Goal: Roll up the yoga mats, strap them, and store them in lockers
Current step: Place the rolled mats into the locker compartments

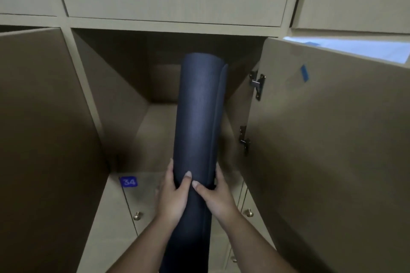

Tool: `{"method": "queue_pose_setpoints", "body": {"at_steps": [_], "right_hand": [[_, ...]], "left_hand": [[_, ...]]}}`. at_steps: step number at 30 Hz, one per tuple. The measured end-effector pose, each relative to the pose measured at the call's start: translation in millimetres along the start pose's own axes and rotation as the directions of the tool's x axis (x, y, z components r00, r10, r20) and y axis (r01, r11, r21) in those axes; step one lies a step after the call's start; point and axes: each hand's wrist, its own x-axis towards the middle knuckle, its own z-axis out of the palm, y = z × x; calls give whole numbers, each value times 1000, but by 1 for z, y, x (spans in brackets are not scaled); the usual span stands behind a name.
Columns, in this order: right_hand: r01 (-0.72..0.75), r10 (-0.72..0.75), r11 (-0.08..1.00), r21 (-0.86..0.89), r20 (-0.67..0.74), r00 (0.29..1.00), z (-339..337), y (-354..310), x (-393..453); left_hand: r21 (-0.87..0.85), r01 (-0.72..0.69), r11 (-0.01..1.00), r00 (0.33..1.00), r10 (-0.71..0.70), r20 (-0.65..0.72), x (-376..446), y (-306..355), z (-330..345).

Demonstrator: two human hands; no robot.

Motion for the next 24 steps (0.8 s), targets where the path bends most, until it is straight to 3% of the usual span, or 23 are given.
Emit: {"method": "queue_pose_setpoints", "body": {"at_steps": [6, 12, 17, 19, 22, 24], "right_hand": [[5, -4, 1000, -29, 27, 1000, 3, -22, 54], [-47, 47, 989, -138, -4, 999, -6, -14, 84], [-93, 66, 972, -218, -130, 989, -5, -7, 91], [-128, 92, 963, -238, -158, 983, -7, -5, 93], [-311, 295, 945, -104, -149, 944, -8, -6, 91], [-432, 434, 901, 45, -55, 899, -6, -9, 88]], "left_hand": [[-5, -42, 999, 997, 43, 68, 62, 27, 0], [-114, -75, 991, 975, 97, 202, 97, 41, -3], [40, -13, 999, 966, 2, 260, 93, 30, -12], [118, 17, 993, 930, -59, 363, 94, 34, -21], [132, 96, 987, 866, -148, 478, 92, 35, -29], [55, 123, 991, 876, -134, 464, 91, 32, -27]]}}
